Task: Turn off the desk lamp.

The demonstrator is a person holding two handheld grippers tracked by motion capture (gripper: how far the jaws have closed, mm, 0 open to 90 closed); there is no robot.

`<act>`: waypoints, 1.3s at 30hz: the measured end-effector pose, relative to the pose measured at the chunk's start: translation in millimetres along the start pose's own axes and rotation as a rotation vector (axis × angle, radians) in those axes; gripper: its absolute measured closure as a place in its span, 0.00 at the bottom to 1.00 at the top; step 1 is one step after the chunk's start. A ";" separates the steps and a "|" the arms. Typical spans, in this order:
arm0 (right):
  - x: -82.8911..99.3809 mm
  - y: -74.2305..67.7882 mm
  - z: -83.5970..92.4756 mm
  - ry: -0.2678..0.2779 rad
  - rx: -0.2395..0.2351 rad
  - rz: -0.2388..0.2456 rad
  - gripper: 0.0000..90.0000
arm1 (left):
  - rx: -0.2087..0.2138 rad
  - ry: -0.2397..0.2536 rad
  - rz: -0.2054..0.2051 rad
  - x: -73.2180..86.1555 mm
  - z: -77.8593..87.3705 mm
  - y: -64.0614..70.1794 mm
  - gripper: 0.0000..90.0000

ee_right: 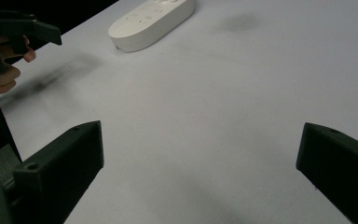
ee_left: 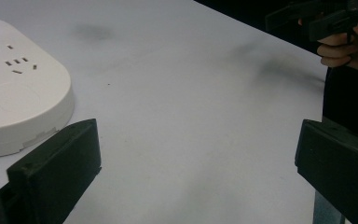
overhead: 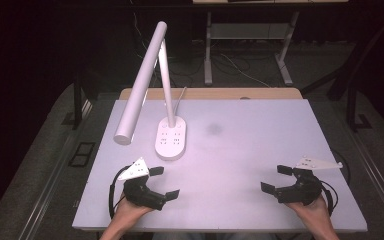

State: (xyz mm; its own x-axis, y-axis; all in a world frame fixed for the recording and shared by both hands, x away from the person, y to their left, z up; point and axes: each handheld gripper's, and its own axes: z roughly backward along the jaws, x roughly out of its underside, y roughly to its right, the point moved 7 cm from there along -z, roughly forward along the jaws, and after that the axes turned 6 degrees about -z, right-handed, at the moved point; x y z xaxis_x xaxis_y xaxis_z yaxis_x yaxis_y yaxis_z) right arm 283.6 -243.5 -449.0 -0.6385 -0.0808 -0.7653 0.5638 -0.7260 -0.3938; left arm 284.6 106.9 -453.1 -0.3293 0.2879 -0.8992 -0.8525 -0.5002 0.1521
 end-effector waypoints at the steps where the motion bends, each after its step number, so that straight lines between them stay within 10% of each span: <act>1: 0.0 0.0 0.0 0.000 0.000 0.000 0.01 | 0.001 -0.001 -0.003 0.0 0.3 -0.3 0.00; 39: -37.8 -19.6 -10.7 -0.095 -0.032 0.076 0.01 | -0.007 0.024 -0.001 -2.1 3.6 0.1 0.00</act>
State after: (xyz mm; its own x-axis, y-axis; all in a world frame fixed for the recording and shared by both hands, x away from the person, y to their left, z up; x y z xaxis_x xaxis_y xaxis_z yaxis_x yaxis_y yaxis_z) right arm 302.3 -218.9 -417.8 -0.6392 -0.2008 -0.7424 0.6282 -0.6932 -0.3533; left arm 283.8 109.2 -449.7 -0.3188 0.2691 -0.9088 -0.8497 -0.5060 0.1483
